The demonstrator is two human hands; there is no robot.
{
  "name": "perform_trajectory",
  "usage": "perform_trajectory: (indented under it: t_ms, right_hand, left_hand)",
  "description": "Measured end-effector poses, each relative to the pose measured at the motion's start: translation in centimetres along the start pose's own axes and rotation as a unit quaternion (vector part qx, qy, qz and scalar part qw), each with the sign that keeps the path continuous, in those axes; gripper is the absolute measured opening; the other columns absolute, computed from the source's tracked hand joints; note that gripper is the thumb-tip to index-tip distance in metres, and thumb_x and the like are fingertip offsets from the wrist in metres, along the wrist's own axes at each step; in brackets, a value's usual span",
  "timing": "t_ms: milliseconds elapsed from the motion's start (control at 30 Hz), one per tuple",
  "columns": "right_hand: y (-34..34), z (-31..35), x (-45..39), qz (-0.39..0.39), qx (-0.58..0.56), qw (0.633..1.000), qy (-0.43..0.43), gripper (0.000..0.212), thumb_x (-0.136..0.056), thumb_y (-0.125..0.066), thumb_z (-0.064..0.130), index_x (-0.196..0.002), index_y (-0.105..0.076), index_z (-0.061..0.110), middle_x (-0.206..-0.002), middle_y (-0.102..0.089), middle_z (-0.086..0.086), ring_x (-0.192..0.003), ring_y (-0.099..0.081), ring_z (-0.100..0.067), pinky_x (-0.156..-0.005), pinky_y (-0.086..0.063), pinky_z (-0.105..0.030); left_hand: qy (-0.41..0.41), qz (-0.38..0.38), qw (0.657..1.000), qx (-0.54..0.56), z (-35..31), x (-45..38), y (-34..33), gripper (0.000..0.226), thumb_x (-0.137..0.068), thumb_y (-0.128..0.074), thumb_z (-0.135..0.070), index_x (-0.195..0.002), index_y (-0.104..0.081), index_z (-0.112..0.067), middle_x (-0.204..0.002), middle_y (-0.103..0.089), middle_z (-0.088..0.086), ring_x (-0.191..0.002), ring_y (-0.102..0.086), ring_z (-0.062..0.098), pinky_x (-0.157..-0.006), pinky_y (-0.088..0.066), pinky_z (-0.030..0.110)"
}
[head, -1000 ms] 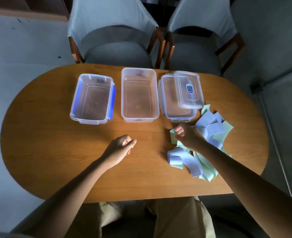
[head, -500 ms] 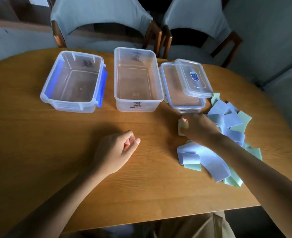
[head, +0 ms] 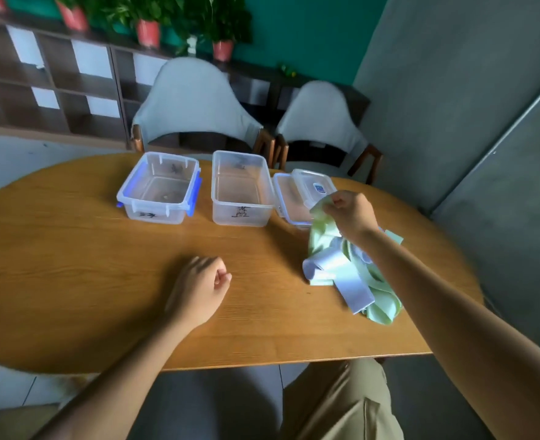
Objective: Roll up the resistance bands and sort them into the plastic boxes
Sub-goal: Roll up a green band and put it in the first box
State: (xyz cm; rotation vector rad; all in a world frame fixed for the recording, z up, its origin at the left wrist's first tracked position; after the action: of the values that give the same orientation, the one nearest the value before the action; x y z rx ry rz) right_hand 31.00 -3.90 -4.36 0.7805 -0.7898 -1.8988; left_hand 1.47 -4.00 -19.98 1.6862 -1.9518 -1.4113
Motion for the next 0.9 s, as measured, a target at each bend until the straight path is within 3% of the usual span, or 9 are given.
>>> perform_trajectory:
  t_ms: [100, 200, 333, 467, 567, 633, 700, 833, 900]
  right_hand:
    - [1.9, 1.5, 0.3, -0.015, -0.017, 1.000, 0.020, 0.006, -0.088, -0.066, 0.020, -0.089, -0.071, 0.017, -0.082, -0.072, -0.005, -0.057, -0.056, -0.017, -0.063, -0.044, -0.029]
    - [3.6, 2.9, 0.3, -0.027, -0.018, 0.999, 0.034, 0.016, -0.088, -0.067, 0.016, -0.091, -0.070, 0.001, -0.084, -0.071, -0.018, -0.070, -0.061, -0.035, -0.065, -0.047, -0.036]
    - [4.8, 4.3, 0.0, -0.024, -0.049, 0.998, 0.033, 0.006, -0.089, -0.068, 0.013, -0.084, -0.070, 0.011, -0.072, -0.066, -0.004, -0.056, -0.055, -0.013, -0.058, -0.046, -0.025]
    - [4.8, 4.9, -0.5, -0.019, -0.095, 0.995, 0.021, 0.006, -0.083, -0.069, 0.011, -0.082, -0.073, 0.006, -0.066, -0.066, -0.007, -0.061, -0.055, -0.016, -0.066, -0.055, -0.044]
    - [4.7, 5.6, -0.2, -0.002, -0.126, 0.992, 0.020, 0.008, -0.086, -0.068, 0.008, -0.083, -0.075, 0.010, -0.066, -0.064, -0.001, -0.059, -0.054, -0.014, -0.061, -0.049, -0.034]
    - [4.7, 6.3, 0.1, 0.010, -0.140, 0.990, 0.020, 0.012, -0.087, -0.067, 0.008, -0.081, -0.076, 0.012, -0.067, -0.065, 0.000, -0.060, -0.055, -0.014, -0.062, -0.048, -0.029]
    - [4.7, 6.9, 0.4, 0.025, -0.158, 0.987, 0.018, 0.018, -0.088, -0.065, 0.007, -0.077, -0.077, 0.014, -0.069, -0.067, -0.001, -0.063, -0.058, -0.015, -0.062, -0.049, -0.029]
    - [4.8, 8.5, 1.2, 0.066, -0.172, 0.982, 0.035, 0.021, -0.086, -0.064, 0.008, -0.071, -0.078, 0.014, -0.065, -0.068, -0.008, -0.058, -0.054, -0.017, -0.058, -0.048, -0.029]
    - [4.9, 9.2, 1.6, 0.067, -0.163, 0.983, 0.044, 0.020, -0.085, -0.065, 0.010, -0.071, -0.078, 0.016, -0.061, -0.066, -0.006, -0.053, -0.053, -0.015, -0.057, -0.047, -0.028]
  left_hand:
    - [0.004, 0.005, 1.000, -0.008, -0.4, 0.0, 0.2, 0.030, -0.087, -0.071, -0.020, -0.070, -0.047, -0.024, -0.066, -0.047, -0.013, -0.068, -0.044, 0.012, -0.060, -0.034, 0.031]
    - [-0.008, -0.003, 1.000, -0.024, -1.0, -0.2, 0.5, 0.036, -0.087, -0.072, -0.022, -0.067, -0.042, -0.027, -0.064, -0.040, -0.016, -0.065, -0.042, 0.012, -0.059, -0.030, 0.029]
    - [-0.021, -0.006, 0.999, -0.042, -1.6, -0.5, 0.7, 0.035, -0.089, -0.071, -0.030, -0.066, -0.043, -0.028, -0.062, -0.039, -0.016, -0.063, -0.041, 0.010, -0.058, -0.028, 0.028]
    - [-0.004, 0.007, 1.000, -0.010, -1.4, -0.3, 0.6, 0.033, -0.092, -0.062, -0.040, -0.067, -0.046, -0.028, -0.061, -0.044, -0.014, -0.063, -0.044, 0.005, -0.057, -0.033, 0.027]
    - [0.022, 0.038, 0.993, 0.111, -1.6, -0.8, 0.6, 0.024, -0.093, -0.057, -0.048, -0.080, -0.051, -0.030, -0.078, -0.055, -0.013, -0.078, -0.053, 0.004, -0.071, -0.046, 0.028]
    - [0.003, 0.040, 0.983, 0.178, -3.8, -2.1, 2.0, 0.014, -0.094, -0.062, -0.041, -0.096, -0.056, -0.029, -0.096, -0.056, -0.016, -0.094, -0.053, 0.000, -0.081, -0.043, 0.016]
    - [-0.028, 0.022, 0.978, 0.204, -7.2, -3.8, 4.1, 0.024, -0.093, -0.063, -0.039, -0.113, -0.057, -0.027, -0.109, -0.056, -0.018, -0.104, -0.050, -0.005, -0.085, -0.039, 0.009]
    - [-0.085, 0.028, 0.974, 0.209, -12.5, -6.6, 6.8, 0.041, -0.093, -0.063, -0.043, -0.130, -0.053, -0.027, -0.125, -0.054, -0.016, -0.115, -0.049, -0.002, -0.094, -0.043, 0.017]
    - [-0.078, 0.040, 0.974, 0.211, -13.6, -7.3, 6.9, 0.042, -0.094, -0.065, -0.040, -0.130, -0.052, -0.026, -0.127, -0.054, -0.016, -0.111, -0.051, -0.001, -0.093, -0.046, 0.023]
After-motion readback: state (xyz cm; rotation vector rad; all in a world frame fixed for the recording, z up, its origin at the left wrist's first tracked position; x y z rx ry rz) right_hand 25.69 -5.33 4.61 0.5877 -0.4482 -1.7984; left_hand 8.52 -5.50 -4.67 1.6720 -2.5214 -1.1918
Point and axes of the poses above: each hand's wrist, its own x-axis away from the middle knuckle, its own y-axis out of the back of the hand, z = x × y, the point moved 3 cm from there along -x, towards the middle knuckle
